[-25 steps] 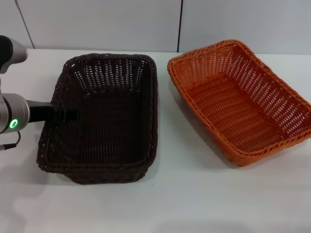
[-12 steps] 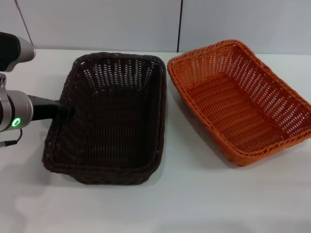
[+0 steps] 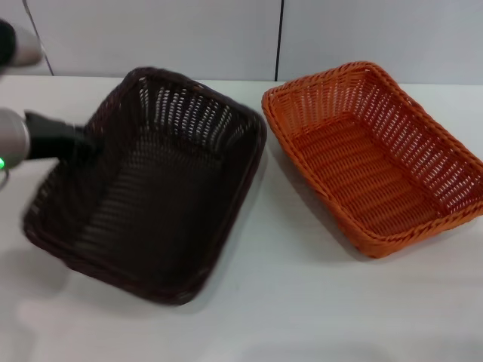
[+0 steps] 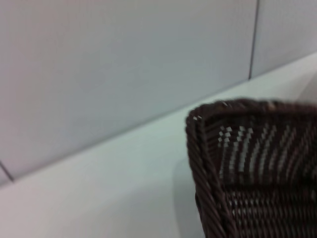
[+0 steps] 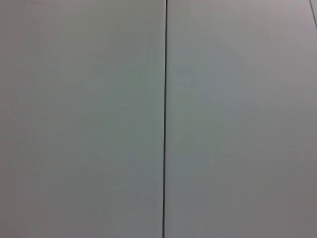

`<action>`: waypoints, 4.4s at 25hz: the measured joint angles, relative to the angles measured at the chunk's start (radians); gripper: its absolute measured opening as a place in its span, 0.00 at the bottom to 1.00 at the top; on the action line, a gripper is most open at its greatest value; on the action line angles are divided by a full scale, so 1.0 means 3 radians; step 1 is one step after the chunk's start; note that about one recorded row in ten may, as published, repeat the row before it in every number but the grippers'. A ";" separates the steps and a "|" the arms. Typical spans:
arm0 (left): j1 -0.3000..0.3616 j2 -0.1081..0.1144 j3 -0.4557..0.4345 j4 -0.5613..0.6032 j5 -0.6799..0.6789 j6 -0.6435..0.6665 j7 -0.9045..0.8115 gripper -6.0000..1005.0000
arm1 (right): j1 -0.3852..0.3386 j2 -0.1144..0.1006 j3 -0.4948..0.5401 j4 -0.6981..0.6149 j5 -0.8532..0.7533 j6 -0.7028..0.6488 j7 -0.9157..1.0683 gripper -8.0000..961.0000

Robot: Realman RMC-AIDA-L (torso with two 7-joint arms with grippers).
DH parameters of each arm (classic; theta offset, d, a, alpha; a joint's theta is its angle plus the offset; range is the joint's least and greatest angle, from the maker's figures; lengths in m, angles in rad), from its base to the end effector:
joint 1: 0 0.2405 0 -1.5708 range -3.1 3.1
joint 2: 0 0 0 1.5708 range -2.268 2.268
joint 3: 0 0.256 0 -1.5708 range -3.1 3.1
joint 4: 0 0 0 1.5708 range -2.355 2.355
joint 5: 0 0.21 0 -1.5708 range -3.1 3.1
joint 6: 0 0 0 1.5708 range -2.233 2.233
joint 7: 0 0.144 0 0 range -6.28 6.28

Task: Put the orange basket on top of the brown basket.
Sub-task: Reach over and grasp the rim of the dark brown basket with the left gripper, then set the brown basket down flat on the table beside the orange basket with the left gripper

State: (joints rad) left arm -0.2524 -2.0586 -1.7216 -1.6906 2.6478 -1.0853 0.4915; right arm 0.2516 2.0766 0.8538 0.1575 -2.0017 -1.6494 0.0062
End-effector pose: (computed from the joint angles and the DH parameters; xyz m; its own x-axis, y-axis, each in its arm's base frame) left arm -0.2049 0.3569 0.0694 0.8104 0.5441 0.2171 0.4968 -0.4420 -0.7469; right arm 0.3552 0.2501 0.0600 0.7457 0.3896 -0.5405 -0.6499 0.2467 -0.7189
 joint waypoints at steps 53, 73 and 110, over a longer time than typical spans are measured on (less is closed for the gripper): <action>-0.0059 -0.0012 0.0610 -0.0961 0.0782 -0.0446 0.0326 0.58 | -0.0235 0.0012 -0.0039 0.0358 -0.0031 -0.0039 -0.0007 0.86; -0.0062 -0.0001 0.0491 -0.0280 0.0804 0.0214 0.0397 0.85 | -0.0245 0.0002 -0.0039 0.0263 -0.0031 -0.0037 -0.0001 0.86; -0.0437 0.0000 0.0095 -0.0445 0.0073 -0.0405 0.1524 0.20 | -0.0224 0.0018 0.0022 0.0270 0.0006 -0.0046 0.0004 0.86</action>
State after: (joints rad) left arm -0.3834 -2.0585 -1.6932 -1.8242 2.6698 -1.2068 0.9487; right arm 0.1844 2.0821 0.8605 0.2384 -1.9999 -1.6631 0.0073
